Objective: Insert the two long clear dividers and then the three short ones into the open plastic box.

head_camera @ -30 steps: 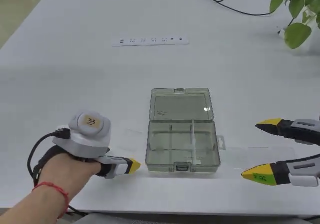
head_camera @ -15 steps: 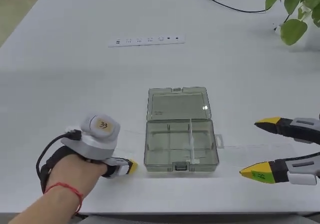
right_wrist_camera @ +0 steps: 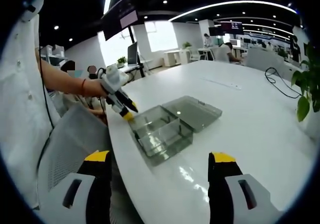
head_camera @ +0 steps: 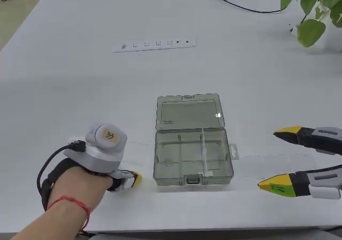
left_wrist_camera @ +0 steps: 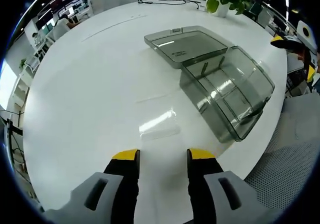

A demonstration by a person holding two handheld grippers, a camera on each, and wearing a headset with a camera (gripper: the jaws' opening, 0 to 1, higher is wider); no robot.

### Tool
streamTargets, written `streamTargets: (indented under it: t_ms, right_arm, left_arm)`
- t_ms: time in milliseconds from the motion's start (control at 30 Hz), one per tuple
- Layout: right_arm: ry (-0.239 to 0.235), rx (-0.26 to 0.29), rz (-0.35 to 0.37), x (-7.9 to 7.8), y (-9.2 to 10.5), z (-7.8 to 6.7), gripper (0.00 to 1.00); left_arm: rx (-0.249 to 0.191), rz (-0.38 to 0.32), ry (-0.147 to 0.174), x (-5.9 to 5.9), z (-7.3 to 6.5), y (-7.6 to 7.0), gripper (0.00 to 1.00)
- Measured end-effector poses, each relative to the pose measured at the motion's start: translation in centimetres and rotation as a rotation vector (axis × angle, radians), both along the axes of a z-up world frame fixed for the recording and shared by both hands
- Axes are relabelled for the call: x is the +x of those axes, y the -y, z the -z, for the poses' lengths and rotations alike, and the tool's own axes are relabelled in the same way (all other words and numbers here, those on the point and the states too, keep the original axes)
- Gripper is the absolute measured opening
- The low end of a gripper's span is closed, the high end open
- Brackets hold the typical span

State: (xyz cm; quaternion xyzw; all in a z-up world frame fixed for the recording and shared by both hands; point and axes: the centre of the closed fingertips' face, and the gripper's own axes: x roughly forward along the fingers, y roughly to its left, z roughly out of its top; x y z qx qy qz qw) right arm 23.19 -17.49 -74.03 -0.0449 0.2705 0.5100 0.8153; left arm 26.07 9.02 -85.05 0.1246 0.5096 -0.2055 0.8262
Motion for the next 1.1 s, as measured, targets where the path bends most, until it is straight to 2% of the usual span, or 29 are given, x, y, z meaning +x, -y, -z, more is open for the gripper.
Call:
streamTargets:
  t_ms: [100, 533, 667, 900, 1100]
  right_arm:
    - [-0.001, -0.001, 0.002, -0.09, 0.00, 0.04, 0.80]
    - [-0.006, -0.015, 0.000, -0.44, 0.08, 0.41, 0.79]
    - [-0.004, -0.014, 0.003, -0.31, 0.03, 0.36, 0.79]
    - [-0.004, -0.019, 0.002, -0.29, -0.19, 0.27, 0.79]
    - [-0.007, -0.027, -0.002, -0.42, -0.26, 0.36, 0.79]
  left_arm:
    - [0.005, 0.007, -0.011, -0.10, -0.03, -0.15, 0.32]
    - [0.025, 0.033, -0.061, -0.09, 0.00, -0.19, 0.32]
    - [0.009, 0.016, -0.075, 0.03, -0.07, -0.33, 0.32]
    - [-0.011, 0.015, -0.080, -0.07, -0.16, -0.32, 0.31]
    - [-0.053, -0.014, -0.080, -0.18, -0.37, -0.48, 0.31]
